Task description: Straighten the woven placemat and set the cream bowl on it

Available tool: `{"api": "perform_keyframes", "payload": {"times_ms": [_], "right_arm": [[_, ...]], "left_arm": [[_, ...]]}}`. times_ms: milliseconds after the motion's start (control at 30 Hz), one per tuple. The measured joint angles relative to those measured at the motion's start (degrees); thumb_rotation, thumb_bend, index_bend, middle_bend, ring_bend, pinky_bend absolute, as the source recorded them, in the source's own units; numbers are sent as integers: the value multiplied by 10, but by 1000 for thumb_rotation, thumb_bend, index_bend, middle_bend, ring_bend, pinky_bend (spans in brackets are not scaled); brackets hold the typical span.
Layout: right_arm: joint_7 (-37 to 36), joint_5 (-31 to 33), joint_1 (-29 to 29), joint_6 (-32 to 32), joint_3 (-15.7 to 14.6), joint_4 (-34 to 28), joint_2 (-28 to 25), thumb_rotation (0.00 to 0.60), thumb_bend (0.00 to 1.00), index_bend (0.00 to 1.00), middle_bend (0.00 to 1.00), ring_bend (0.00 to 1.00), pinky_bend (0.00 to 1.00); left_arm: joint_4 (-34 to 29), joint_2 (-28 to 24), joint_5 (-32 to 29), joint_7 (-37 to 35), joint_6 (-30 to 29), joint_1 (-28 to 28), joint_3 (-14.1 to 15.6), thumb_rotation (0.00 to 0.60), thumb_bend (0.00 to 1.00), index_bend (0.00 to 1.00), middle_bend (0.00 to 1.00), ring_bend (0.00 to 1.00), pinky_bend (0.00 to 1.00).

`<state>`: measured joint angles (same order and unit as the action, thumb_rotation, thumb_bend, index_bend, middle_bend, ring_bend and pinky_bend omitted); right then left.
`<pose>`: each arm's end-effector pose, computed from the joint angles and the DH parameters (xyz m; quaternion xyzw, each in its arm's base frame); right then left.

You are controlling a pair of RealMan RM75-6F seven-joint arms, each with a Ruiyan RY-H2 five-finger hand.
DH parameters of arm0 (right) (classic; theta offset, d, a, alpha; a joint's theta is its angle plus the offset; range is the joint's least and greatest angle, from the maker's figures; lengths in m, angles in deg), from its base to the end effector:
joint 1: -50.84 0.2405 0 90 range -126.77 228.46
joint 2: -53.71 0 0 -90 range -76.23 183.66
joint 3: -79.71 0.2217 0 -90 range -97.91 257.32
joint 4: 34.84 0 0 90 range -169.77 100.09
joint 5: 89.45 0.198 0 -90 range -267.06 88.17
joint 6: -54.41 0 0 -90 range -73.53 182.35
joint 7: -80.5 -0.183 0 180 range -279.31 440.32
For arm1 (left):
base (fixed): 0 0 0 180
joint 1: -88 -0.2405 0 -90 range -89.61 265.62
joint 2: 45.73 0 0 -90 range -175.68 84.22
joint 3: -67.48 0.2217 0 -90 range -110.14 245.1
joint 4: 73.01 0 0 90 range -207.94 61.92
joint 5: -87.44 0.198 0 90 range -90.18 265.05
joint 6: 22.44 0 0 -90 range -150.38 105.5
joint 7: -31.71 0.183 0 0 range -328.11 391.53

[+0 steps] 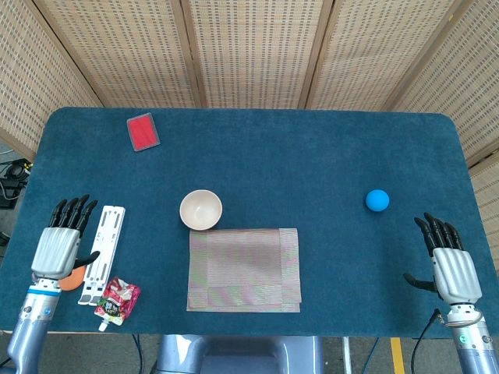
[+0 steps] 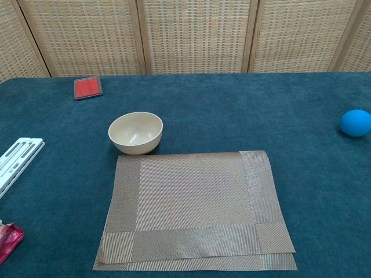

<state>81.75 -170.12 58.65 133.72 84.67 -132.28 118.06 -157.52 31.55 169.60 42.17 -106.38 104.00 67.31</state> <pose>-0.2635 -0.2350 0.1399 0.5801 -0.4343 0.3921 0.5667 -0.2459 0.2587 0.0912 -0.6448 -0.3342 -0.3854 0.5691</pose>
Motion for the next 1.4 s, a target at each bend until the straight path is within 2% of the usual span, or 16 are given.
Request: {"api": "perform_keyframes", "payload": {"times_ms": [533, 767, 900, 1167, 1400], "right_arm": [[4, -1, 4, -10, -4, 1, 1, 600, 107, 62, 0, 0, 0], [4, -2, 2, -8, -5, -2, 0, 600, 106, 62, 0, 0, 0], [4, 1, 3, -10, -3, -3, -1, 600, 106, 62, 0, 0, 0], [0, 2, 4, -12, -3, -4, -3, 600, 107, 62, 0, 0, 0], [-13, 1, 3, -12, -1, -5, -9, 600, 107, 62, 0, 0, 0]], "left_arm": [[-26, -21, 37, -13, -37, -28, 1, 600, 52, 41, 0, 0, 0], [-17, -12, 36, -13, -21, -21, -8, 600, 61, 175, 0, 0, 0], [-9, -2, 36, -8, 4, -4, -17, 600, 88, 267, 0, 0, 0], [7, 25, 13, 34, 95, 54, -44, 600, 90, 294, 0, 0, 0], [36, 73, -40, 87, 195, 125, -80, 600, 125, 325, 0, 0, 0]]}}
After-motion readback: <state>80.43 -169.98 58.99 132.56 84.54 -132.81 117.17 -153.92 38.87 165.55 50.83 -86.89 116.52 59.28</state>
